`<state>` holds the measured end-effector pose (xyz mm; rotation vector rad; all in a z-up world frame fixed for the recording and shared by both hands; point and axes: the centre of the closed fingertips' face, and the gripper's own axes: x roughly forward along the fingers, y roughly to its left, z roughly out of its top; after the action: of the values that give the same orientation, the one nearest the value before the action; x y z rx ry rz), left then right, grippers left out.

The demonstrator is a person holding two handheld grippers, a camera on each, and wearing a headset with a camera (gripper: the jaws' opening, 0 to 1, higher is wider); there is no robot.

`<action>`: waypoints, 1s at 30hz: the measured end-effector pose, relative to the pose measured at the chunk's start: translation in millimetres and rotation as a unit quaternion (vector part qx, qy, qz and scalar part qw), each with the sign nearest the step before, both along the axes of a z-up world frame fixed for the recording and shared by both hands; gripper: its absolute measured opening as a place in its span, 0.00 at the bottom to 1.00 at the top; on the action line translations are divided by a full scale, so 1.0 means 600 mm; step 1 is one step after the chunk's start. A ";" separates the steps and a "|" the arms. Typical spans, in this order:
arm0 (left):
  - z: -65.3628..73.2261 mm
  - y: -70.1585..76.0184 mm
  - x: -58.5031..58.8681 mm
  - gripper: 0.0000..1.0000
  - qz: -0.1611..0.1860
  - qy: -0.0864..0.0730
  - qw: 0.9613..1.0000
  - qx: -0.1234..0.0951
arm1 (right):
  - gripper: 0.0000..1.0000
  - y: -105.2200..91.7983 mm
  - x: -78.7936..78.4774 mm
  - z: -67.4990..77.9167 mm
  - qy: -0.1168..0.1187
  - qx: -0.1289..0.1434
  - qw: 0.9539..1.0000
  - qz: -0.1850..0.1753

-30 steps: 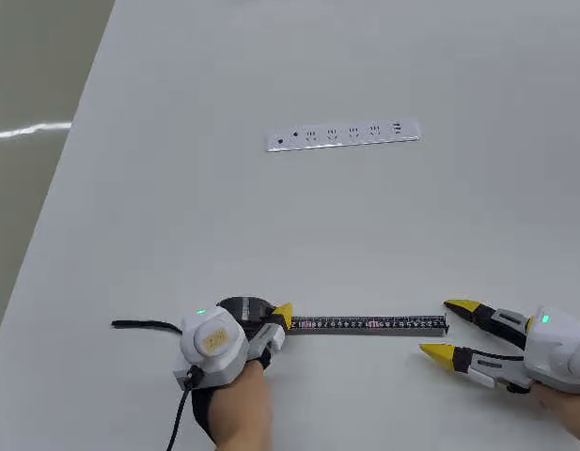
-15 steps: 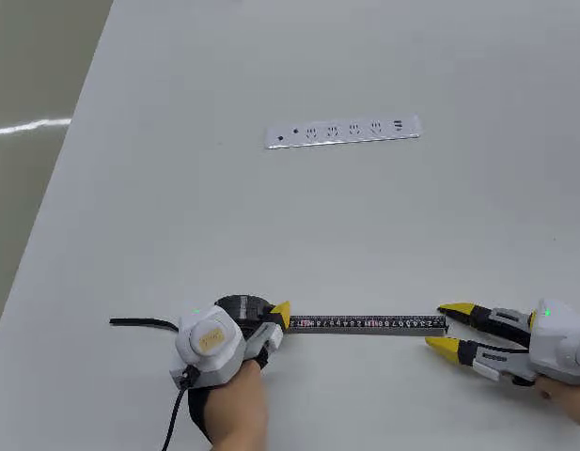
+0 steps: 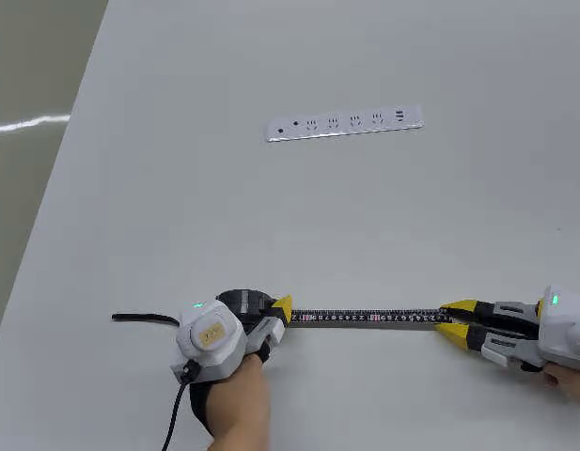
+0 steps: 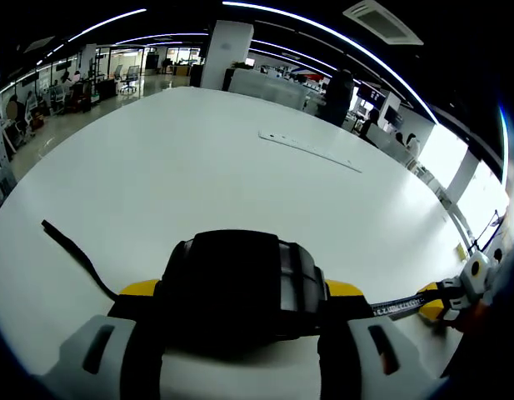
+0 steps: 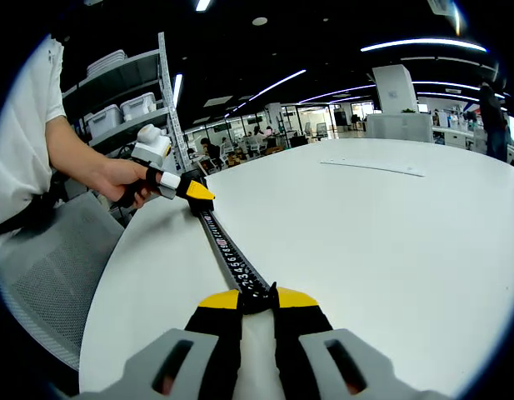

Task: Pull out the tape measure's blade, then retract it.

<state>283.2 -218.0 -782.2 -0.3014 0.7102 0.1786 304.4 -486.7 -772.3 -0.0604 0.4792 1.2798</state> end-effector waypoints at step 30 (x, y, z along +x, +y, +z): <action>-0.001 0.001 -0.001 0.72 -0.003 0.006 1.000 -0.001 | 0.12 0.032 -0.008 -0.001 -0.014 0.002 1.000 0.025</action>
<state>282.5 -217.5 -783.0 -0.3005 0.7224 0.1744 299.7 -467.3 -772.8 -0.0869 0.4532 1.3267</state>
